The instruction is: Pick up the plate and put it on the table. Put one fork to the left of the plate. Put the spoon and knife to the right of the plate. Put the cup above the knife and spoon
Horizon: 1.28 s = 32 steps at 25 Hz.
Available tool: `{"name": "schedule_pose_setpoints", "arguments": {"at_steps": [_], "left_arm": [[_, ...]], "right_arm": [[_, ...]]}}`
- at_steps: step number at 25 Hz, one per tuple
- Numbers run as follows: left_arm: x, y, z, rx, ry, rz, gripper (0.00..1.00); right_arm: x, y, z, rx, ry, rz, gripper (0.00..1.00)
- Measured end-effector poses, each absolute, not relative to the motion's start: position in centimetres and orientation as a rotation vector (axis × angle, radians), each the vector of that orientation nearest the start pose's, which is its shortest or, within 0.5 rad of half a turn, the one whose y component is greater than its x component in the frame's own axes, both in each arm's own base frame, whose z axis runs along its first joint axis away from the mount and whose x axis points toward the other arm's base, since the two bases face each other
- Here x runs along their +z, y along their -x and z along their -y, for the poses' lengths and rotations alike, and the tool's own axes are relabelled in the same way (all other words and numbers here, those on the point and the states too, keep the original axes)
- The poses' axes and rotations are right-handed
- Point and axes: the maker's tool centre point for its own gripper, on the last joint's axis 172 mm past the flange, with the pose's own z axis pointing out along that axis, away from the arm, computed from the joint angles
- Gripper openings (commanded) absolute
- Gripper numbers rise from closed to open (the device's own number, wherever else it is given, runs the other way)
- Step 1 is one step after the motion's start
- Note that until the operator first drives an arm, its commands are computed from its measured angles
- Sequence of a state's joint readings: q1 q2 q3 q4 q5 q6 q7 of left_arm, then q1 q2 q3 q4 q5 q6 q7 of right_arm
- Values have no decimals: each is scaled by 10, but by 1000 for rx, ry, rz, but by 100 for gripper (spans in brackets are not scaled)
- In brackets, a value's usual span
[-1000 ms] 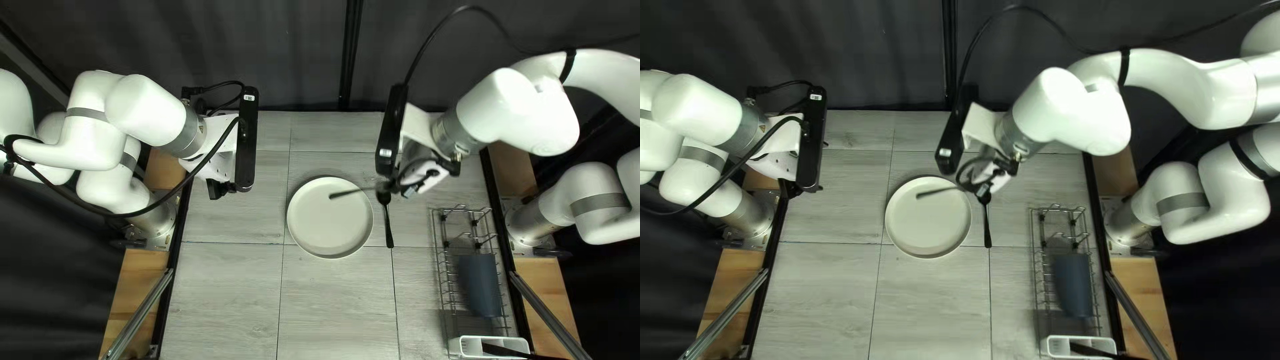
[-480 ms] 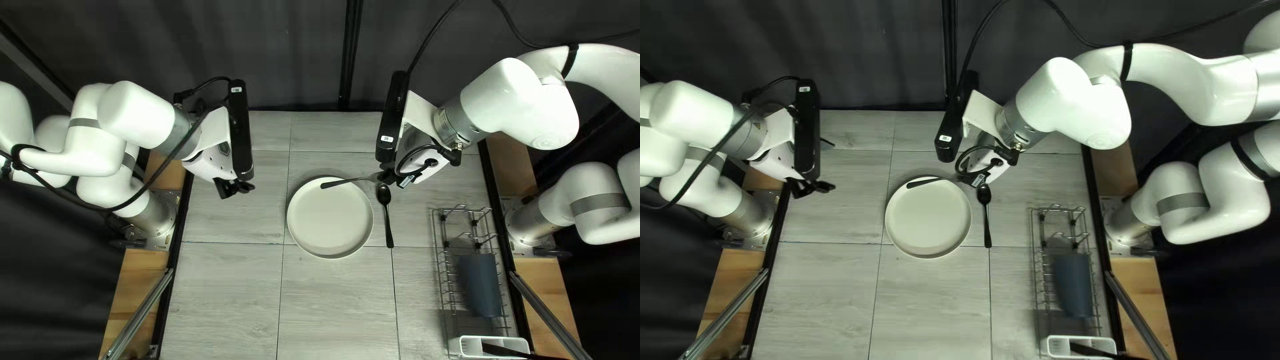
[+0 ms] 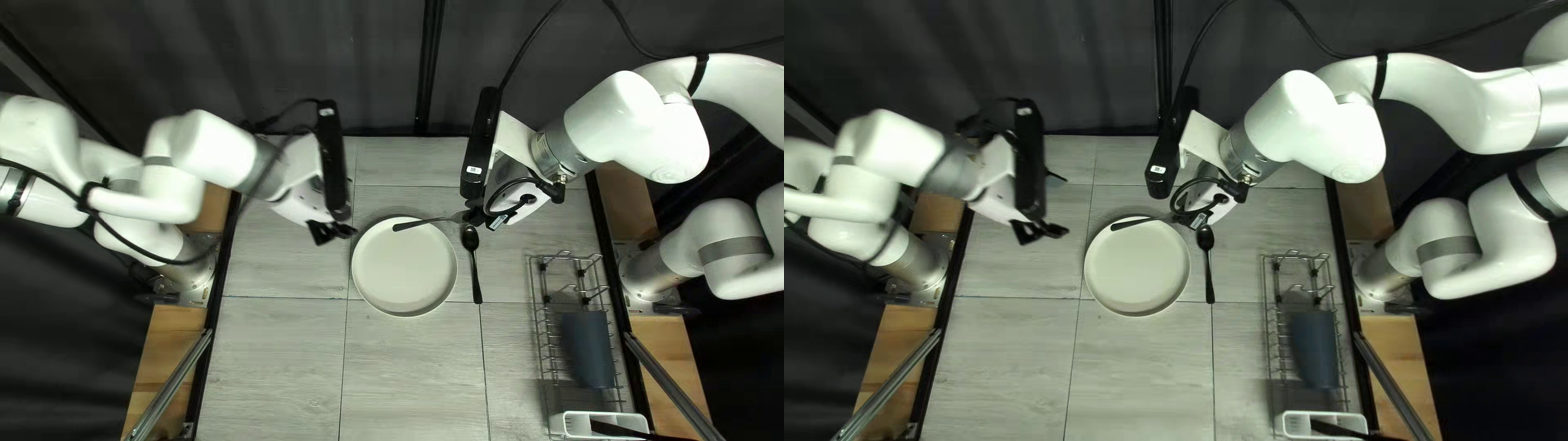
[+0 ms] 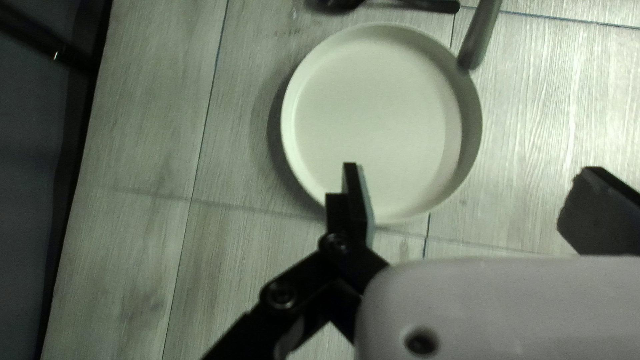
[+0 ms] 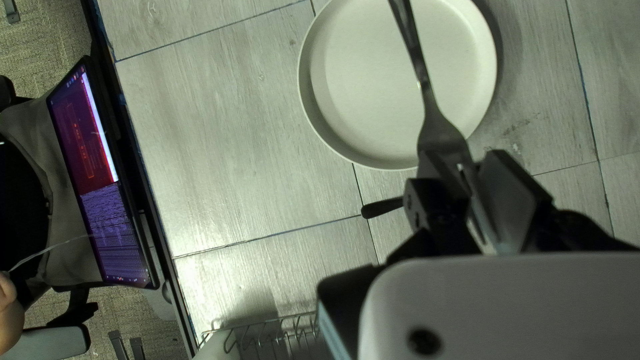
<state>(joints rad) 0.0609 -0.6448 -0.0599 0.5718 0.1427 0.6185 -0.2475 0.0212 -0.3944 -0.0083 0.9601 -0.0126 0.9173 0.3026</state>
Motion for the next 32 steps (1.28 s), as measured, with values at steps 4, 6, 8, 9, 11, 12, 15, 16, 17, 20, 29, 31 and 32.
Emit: {"name": "schedule_pose_setpoints", "arguments": {"at_steps": [4, 6, 8, 9, 11, 12, 15, 16, 17, 20, 29, 31, 32], "left_arm": [[303, -460, -14, -938, 2901, 201, 100], [300, -477, -11, -935, 2888, 178, 100], [299, -492, -7, -933, 2870, 145, 100], [299, -497, -6, -931, 2861, 130, 100], [296, -506, -4, -924, 2846, 110, 100], [294, -510, -3, -919, 2841, 103, 100], [289, -518, -3, -908, 2833, 93, 100], [288, -520, -4, -905, 2832, 91, 100], [287, -521, -5, -904, 2832, 89, 100], [285, -524, -9, -901, 2837, 88, 100], [284, -523, -13, -901, 2851, 89, 0], [284, -523, -13, -901, 2851, 89, 0], [284, -523, -13, -901, 2851, 89, 0]], "right_arm": [[348, -470, -4, -662, 2979, -427, 0], [348, -470, -4, -662, 2979, -427, 0], [348, -470, -4, -662, 2979, -427, 0], [348, -470, -4, -662, 2979, -427, 0], [348, -470, -4, -662, 2979, -427, 0], [348, -470, -4, -662, 2979, -427, 0], [348, -470, -4, -662, 2979, -427, 0], [348, -470, -4, -662, 2979, -427, 0], [348, -470, -4, -662, 2979, -427, 0], [348, -470, -4, -662, 2979, -427, 0], [348, -470, -4, -662, 2979, -427, 0], [348, -470, -4, -662, 2979, -427, 0], [348, -470, -4, -662, 2979, -427, 0]]}}
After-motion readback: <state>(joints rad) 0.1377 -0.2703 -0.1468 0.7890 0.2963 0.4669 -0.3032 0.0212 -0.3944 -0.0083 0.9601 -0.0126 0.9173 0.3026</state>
